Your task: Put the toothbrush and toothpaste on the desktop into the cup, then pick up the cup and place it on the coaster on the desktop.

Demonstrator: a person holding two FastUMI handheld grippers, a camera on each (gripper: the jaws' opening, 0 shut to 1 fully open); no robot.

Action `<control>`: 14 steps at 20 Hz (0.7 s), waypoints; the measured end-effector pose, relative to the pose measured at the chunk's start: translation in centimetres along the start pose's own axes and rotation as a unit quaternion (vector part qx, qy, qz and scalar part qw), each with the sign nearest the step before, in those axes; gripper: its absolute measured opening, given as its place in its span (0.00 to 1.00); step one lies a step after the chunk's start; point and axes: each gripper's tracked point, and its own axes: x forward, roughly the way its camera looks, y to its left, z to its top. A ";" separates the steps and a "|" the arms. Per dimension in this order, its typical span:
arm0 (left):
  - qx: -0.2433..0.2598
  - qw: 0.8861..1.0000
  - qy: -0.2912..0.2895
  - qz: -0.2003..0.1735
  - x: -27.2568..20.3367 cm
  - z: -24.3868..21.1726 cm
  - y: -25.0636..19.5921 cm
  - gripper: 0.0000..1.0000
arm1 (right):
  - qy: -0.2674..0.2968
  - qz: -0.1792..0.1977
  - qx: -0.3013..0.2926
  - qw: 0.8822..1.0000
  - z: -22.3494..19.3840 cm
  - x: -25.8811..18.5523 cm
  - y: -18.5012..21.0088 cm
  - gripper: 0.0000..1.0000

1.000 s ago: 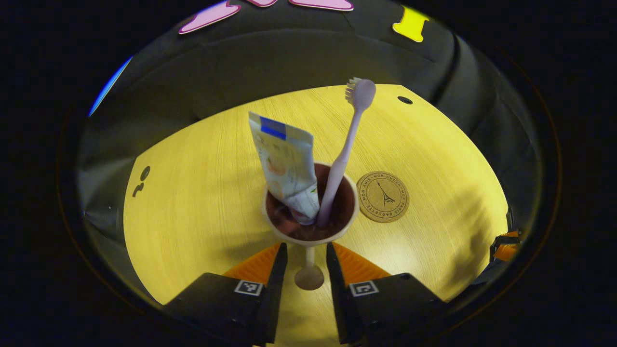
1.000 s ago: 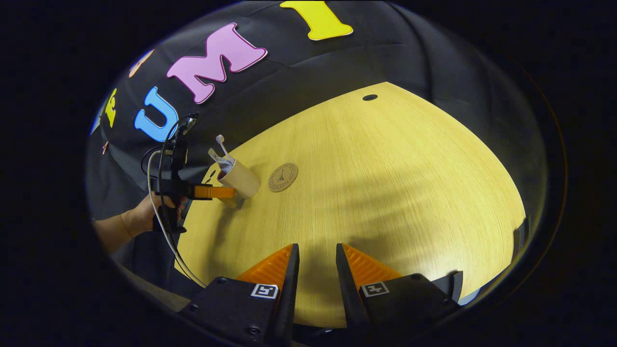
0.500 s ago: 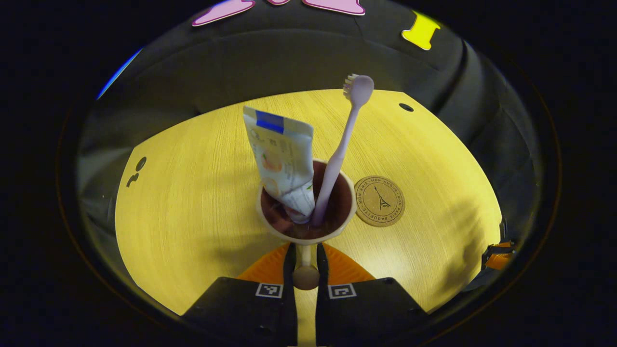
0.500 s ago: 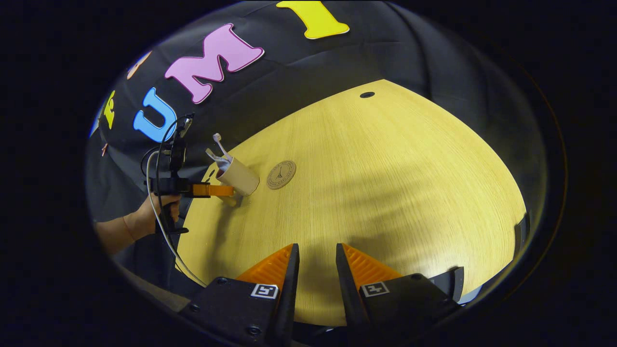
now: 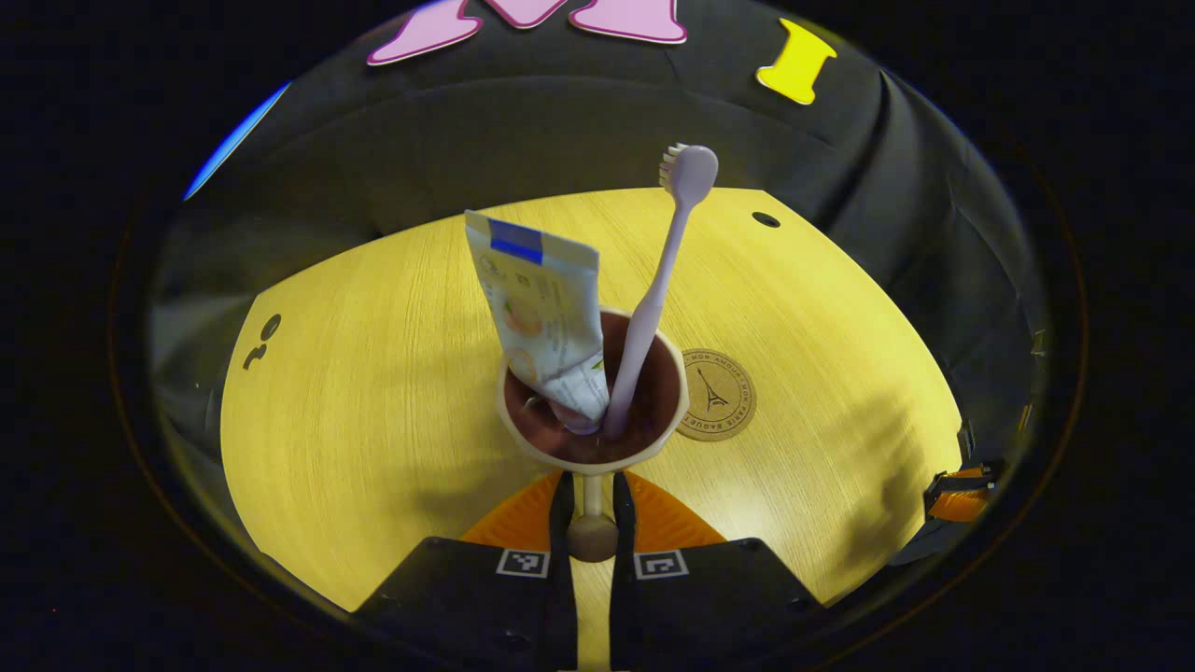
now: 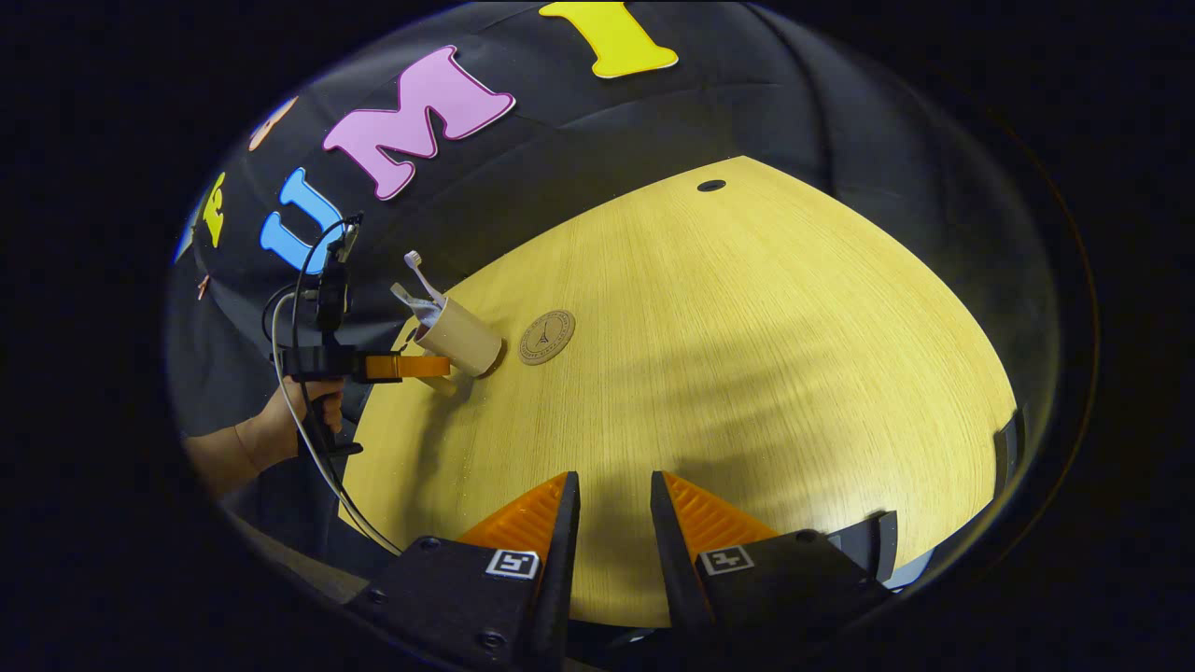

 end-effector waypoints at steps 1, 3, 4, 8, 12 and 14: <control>0.003 1.000 0.000 -0.002 -0.1 0.1 -0.3 0.18 | -0.001 0.001 0.000 1.000 0.0 0.0 0.0 0.47; 0.011 1.000 -0.004 -0.005 -0.4 0.6 -1.1 0.18 | -0.002 0.001 0.001 1.000 0.1 -0.2 0.0 0.47; 0.018 1.000 -0.006 -0.007 -0.5 0.9 -1.4 0.18 | -0.003 0.001 0.001 1.000 0.1 -0.2 0.0 0.47; 0.043 0.999 -0.004 -0.018 -0.1 2.0 -3.6 0.18 | -0.007 -0.001 0.004 1.000 0.2 -0.5 -0.4 0.47; 0.060 0.998 0.002 -0.029 0.9 2.6 -5.7 0.18 | -0.014 -0.006 0.010 1.000 0.4 -0.9 -0.9 0.47; 0.070 0.997 0.006 -0.033 1.4 2.8 -6.6 0.18 | -0.015 -0.010 0.016 1.000 0.4 -1.1 -1.3 0.47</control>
